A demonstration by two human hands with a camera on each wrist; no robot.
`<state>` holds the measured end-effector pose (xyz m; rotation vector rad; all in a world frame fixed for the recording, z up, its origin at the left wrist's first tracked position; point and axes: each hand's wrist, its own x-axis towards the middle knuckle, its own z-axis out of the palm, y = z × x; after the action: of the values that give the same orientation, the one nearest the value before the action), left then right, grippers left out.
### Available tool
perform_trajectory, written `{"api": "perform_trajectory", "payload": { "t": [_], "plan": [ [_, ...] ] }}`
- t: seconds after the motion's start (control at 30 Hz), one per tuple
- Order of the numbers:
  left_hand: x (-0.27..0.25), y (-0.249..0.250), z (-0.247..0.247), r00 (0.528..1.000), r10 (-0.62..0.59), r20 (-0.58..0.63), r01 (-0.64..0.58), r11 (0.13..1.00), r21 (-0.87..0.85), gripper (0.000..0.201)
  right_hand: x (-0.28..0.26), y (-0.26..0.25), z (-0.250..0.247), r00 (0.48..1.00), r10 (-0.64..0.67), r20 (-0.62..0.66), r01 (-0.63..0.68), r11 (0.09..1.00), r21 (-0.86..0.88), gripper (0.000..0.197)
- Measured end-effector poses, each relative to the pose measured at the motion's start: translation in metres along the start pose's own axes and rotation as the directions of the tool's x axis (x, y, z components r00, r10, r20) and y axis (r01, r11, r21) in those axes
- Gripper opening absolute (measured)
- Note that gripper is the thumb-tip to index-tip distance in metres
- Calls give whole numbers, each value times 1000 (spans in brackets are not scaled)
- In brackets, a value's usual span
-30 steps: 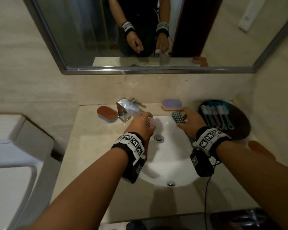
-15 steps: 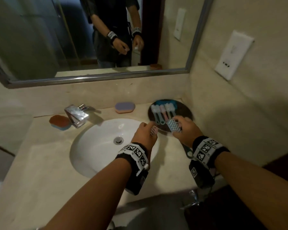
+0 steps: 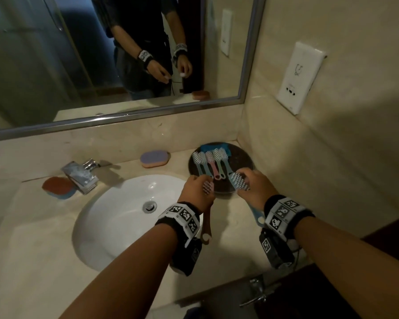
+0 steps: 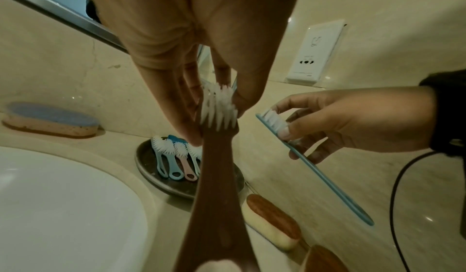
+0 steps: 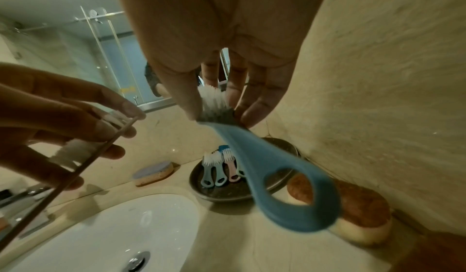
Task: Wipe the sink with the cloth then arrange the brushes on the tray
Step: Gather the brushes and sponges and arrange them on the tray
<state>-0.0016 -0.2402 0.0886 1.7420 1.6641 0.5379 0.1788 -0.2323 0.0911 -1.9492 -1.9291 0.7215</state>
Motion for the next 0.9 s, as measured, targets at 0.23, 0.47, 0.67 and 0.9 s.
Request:
{"api": "perform_trajectory", "payload": {
  "t": [0.23,0.47,0.67,0.9],
  "plan": [
    [71,-11,2,997,-26,78,27,1000,-5,49,67,12,-4,993,119,2,-119,993,-27,48],
    [129,-13,10,991,-50,127,52,998,-17,58,117,20,6,987,160,-20,-160,987,-3,52],
    [160,-6,27,980,-94,173,99,995,-20,65,152,30,8,982,185,38,-185,983,-2,51],
    [195,1,38,977,-149,155,152,988,-6,63,192,49,7,971,209,112,-217,974,59,50]
  ]
}}
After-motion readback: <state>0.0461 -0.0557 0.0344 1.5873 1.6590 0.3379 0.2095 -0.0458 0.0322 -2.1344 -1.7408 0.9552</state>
